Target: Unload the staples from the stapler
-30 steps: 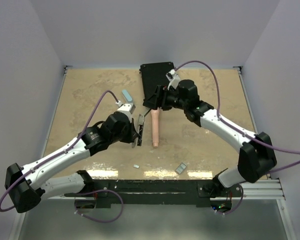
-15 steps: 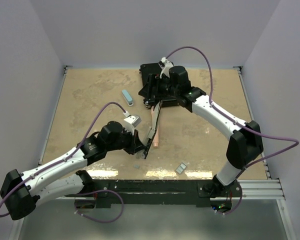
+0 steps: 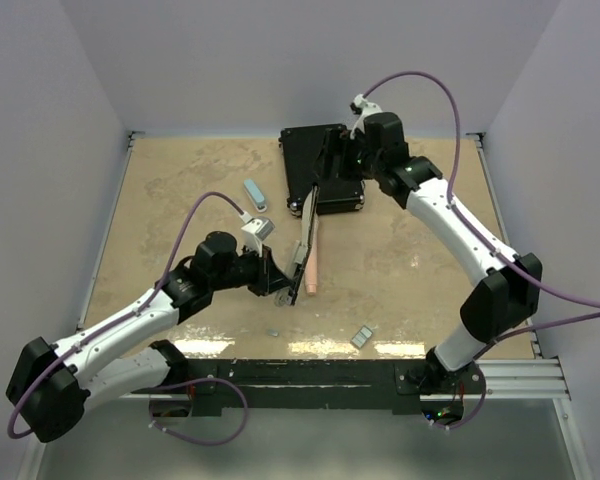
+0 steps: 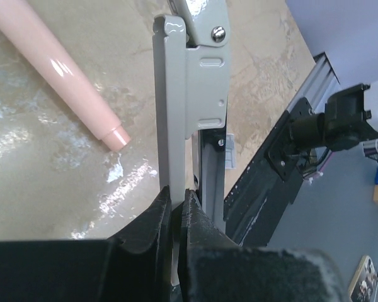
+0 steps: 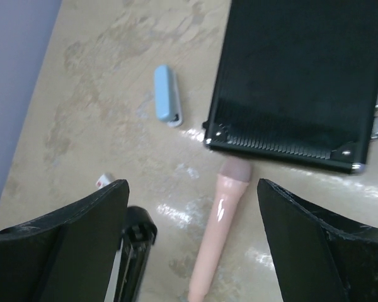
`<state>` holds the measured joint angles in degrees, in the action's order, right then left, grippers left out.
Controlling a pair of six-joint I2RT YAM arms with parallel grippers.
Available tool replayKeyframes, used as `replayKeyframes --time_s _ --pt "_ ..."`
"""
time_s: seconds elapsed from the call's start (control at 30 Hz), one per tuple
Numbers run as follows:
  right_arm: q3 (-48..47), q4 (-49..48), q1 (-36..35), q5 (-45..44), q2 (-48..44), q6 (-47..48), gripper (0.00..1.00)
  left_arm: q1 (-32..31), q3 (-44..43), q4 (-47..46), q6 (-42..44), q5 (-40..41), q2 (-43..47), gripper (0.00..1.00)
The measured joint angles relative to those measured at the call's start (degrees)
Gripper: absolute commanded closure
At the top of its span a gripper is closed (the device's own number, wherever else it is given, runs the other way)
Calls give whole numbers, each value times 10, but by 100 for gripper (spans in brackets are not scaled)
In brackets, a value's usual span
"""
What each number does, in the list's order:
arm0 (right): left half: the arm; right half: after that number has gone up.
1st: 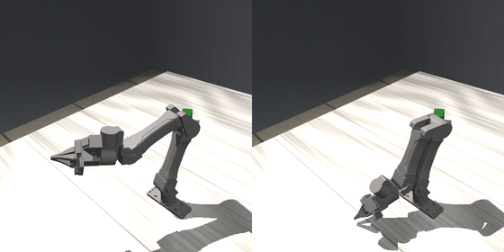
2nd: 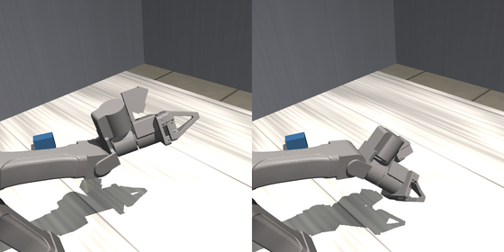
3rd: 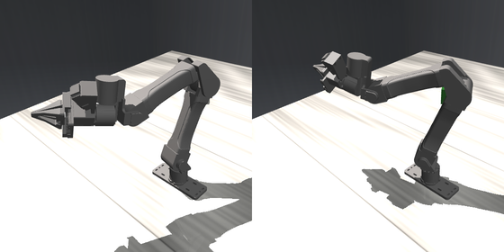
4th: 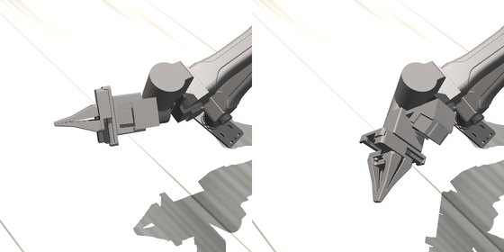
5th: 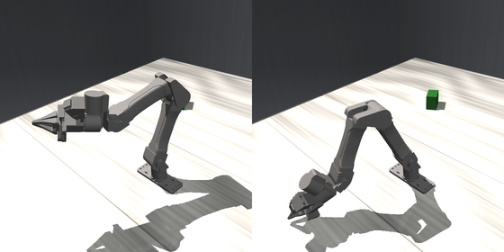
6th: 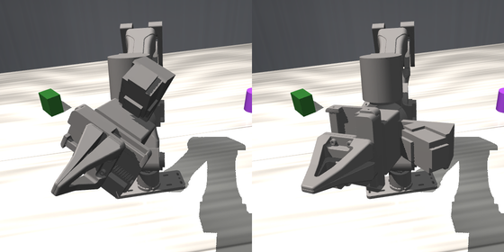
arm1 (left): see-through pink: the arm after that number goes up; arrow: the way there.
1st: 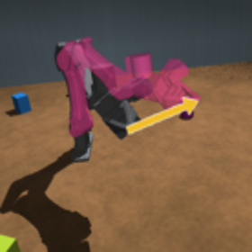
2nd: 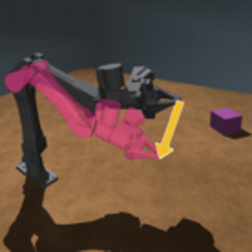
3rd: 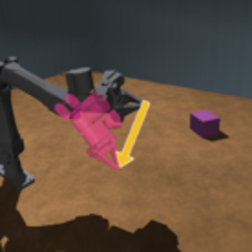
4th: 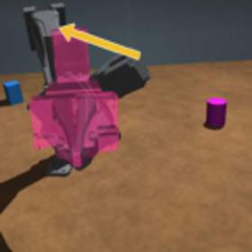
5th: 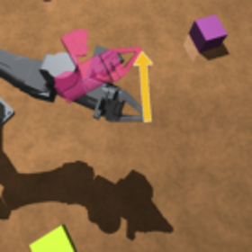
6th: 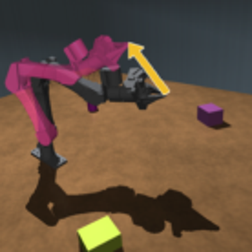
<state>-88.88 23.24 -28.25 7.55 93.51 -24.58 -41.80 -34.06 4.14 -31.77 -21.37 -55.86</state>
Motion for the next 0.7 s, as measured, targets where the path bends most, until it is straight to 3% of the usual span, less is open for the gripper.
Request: replayKeyframes --time_s 0.13,0.23,0.43,0.7 --pt "-22 31 13 -58 -35 20 14 25 4 -18 -21 -19 -19 100" --pt "-6 35 12 -50 -83 29 19 32 15 -38 -39 -38 -23 100" --pt "175 -52 8 63 -214 -6 21 32 20 -69 -84 -49 -17 100" --pt "338 -158 -21 126 -239 -112 25 35 20 -71 -122 -18 -4 100"
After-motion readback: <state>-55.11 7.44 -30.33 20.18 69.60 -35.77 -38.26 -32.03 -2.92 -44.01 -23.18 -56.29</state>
